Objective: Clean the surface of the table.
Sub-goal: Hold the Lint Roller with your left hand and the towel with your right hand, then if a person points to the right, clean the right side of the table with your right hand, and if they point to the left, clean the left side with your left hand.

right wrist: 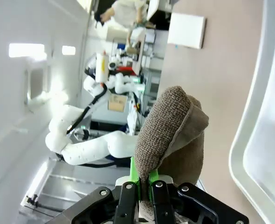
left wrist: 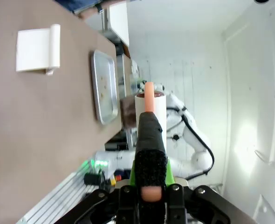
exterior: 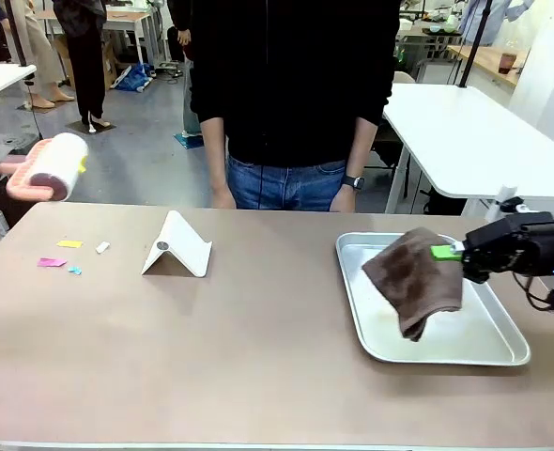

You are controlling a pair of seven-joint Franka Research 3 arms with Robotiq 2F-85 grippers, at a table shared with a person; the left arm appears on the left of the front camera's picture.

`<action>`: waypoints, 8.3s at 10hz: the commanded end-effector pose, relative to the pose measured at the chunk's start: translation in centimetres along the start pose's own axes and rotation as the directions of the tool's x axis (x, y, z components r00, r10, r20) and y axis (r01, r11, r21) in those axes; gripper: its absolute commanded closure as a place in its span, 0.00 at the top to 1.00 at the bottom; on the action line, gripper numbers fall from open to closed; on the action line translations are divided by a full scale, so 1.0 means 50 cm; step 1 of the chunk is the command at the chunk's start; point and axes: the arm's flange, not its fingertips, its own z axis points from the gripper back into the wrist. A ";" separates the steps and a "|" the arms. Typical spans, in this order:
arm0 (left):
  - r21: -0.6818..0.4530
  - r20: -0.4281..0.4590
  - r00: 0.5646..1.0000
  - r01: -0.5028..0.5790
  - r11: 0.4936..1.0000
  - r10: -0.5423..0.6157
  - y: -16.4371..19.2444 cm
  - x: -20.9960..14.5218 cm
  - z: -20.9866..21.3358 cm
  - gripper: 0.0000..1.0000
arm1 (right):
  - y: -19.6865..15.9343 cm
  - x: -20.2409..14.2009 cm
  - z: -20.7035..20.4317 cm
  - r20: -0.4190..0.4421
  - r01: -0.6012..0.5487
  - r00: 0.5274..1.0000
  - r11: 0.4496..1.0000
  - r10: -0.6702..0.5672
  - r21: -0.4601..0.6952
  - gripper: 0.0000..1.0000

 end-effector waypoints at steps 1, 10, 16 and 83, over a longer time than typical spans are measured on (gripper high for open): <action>0.025 -0.120 0.991 0.056 0.998 -0.053 0.039 0.044 0.068 0.00 | 0.017 -0.029 0.047 0.041 0.010 0.999 0.999 -0.011 0.032 0.01; -0.009 -0.018 0.983 0.184 0.983 -0.184 0.172 -0.021 0.168 0.00 | 0.022 -0.081 0.188 0.358 0.067 0.932 0.997 -0.051 -0.033 0.01; -0.009 -0.018 0.983 0.184 0.983 -0.184 0.172 -0.021 0.168 0.00 | 0.024 -0.064 0.224 0.249 0.003 0.968 0.998 -0.019 0.066 0.01; 0.591 -0.007 0.997 -0.055 0.805 0.073 0.317 0.362 -0.063 0.22 | 0.024 -0.064 0.224 0.249 0.003 0.968 0.998 -0.019 0.066 0.01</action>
